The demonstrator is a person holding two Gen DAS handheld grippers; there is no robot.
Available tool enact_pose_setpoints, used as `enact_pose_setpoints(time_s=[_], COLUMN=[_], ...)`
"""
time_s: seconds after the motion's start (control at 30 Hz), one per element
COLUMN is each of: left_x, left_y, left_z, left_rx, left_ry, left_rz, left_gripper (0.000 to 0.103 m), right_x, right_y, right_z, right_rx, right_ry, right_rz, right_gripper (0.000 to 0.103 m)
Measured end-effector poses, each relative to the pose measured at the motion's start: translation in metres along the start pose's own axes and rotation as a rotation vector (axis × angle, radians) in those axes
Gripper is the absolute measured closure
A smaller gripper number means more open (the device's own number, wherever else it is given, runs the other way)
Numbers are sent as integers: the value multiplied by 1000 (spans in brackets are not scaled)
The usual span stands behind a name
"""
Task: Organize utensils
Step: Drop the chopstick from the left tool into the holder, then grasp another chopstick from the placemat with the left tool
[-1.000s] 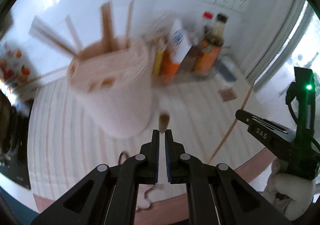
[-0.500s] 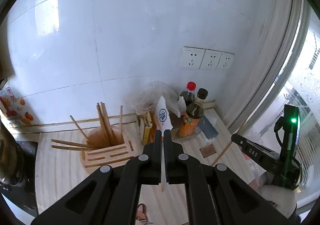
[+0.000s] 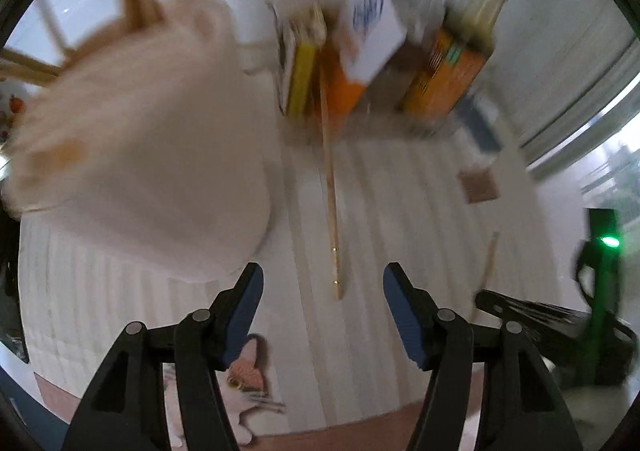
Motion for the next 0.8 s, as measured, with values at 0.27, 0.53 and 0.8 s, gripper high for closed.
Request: enact_pose_setpoints(time_s=[0.27, 0.53, 0.8], left_x=[60, 59, 110], left_y=[-42, -31, -35], left_z=[-36, -62, -52], left_rx=[79, 89, 32], left_ry=[-237, -195, -198], left_rz=[11, 18, 129], left_gripper=[44, 44, 75], right_x=[31, 34, 31], right_y=[-17, -22, -23], right_z=[-42, -54, -64], right_rx=[33, 44, 46], right_ry=[88, 79, 72], right_rz=[51, 43, 49], right_gripper=[96, 96, 96])
Point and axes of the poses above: each gripper's, at about its wrist camera, not at the fingertips, and x roughly the way its jaws point, z to its left, y to its underside, the point moved 4 cm from there along x, roughly the way its jaws point, and after that the axes turned 9 degrees about z, right-handed, at the moved point
